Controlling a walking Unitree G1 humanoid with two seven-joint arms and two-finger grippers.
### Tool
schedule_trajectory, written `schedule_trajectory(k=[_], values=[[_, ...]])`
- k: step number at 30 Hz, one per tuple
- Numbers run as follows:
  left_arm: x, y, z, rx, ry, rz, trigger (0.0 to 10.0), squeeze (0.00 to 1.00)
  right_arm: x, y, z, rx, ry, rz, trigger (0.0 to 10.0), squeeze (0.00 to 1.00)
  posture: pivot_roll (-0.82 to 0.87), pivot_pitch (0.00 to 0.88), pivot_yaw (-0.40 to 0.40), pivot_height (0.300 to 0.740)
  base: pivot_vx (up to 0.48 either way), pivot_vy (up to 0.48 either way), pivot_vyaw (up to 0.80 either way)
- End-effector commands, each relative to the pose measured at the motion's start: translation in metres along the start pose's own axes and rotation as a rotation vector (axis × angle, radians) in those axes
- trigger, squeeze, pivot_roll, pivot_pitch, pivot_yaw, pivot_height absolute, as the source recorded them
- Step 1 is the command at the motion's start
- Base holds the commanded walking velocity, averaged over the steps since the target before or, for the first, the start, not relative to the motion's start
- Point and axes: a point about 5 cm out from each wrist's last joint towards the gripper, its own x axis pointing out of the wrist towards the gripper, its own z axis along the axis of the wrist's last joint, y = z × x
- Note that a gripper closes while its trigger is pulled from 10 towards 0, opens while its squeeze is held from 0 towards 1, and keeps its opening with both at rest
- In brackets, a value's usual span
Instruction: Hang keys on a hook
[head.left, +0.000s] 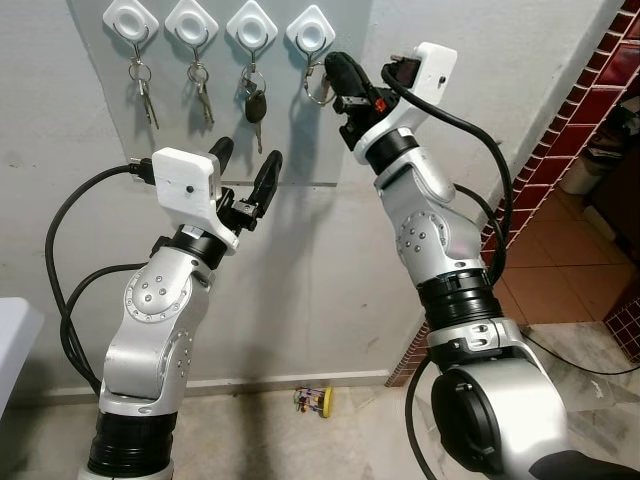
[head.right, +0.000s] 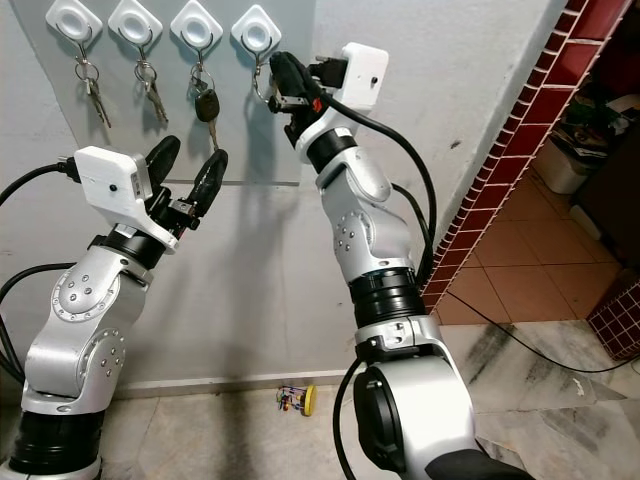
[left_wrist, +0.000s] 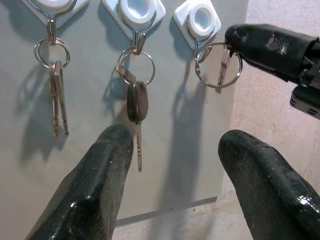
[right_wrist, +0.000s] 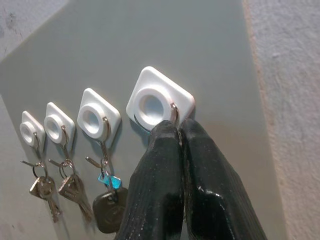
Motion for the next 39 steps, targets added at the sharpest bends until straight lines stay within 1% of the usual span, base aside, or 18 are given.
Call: schedule_trajectory(k=[1,7,14,18,20,32,35,36,39], values=[[0.0002,-0.0017,0.0058,0.005,-0.018,-0.010,10.0,0.00,0.0053,0.0024,0.0067,0.008,-0.016,-0.001,10.0,0.00,-0.09,0.070,-0.066,0.740,0.000,0.000,0.00],[0.0000,-0.0009,0.0062,0.007,-0.020,-0.005,10.0,0.00,0.0066,0.0031,0.0056,0.023,-0.014,0.004,10.0,0.00,-0.09,0.070,-0.066,0.740,0.000,0.000,0.00],[-0.0005,0.0006,0.0075,0.010,-0.020,0.001,10.0,0.00,0.0057,0.0016,0.0033,0.067,-0.007,0.004,10.0,0.00,-0.09,0.077,-0.069,0.740,0.000,0.000,0.00],[-0.0006,0.0007,0.0077,0.010,-0.021,0.001,10.0,0.00,0.0056,0.0013,0.0031,0.070,-0.007,0.003,10.0,0.00,-0.09,0.077,-0.067,0.740,0.000,0.000,0.00],[-0.0008,0.0009,0.0075,0.013,-0.019,0.000,10.0,0.00,0.0043,0.0005,0.0021,0.086,-0.010,0.007,10.0,0.00,-0.09,0.078,-0.065,0.740,0.000,0.000,0.00],[0.0010,0.0008,0.0079,0.012,-0.019,-0.003,10.0,0.00,0.0020,-0.0029,-0.0002,0.095,-0.010,-0.007,10.0,0.00,-0.09,0.081,-0.062,0.740,0.000,0.000,0.00],[0.0011,0.0009,0.0082,0.012,-0.021,-0.002,10.0,0.00,0.0015,-0.0028,-0.0011,0.114,-0.010,0.001,10.0,0.00,-0.09,0.081,-0.062,0.740,0.000,0.000,0.00],[0.0012,0.0010,0.0084,0.013,-0.021,-0.001,10.0,0.00,0.0012,-0.0031,-0.0011,0.125,-0.014,0.004,10.0,1.00,-0.09,0.081,-0.062,0.740,0.000,0.000,0.00],[0.0012,0.0013,0.0088,0.013,-0.022,0.000,10.0,0.00,0.0008,-0.0039,-0.0010,0.134,-0.016,0.005,10.0,1.00,-0.09,0.081,-0.062,0.740,0.000,0.000,0.00]])
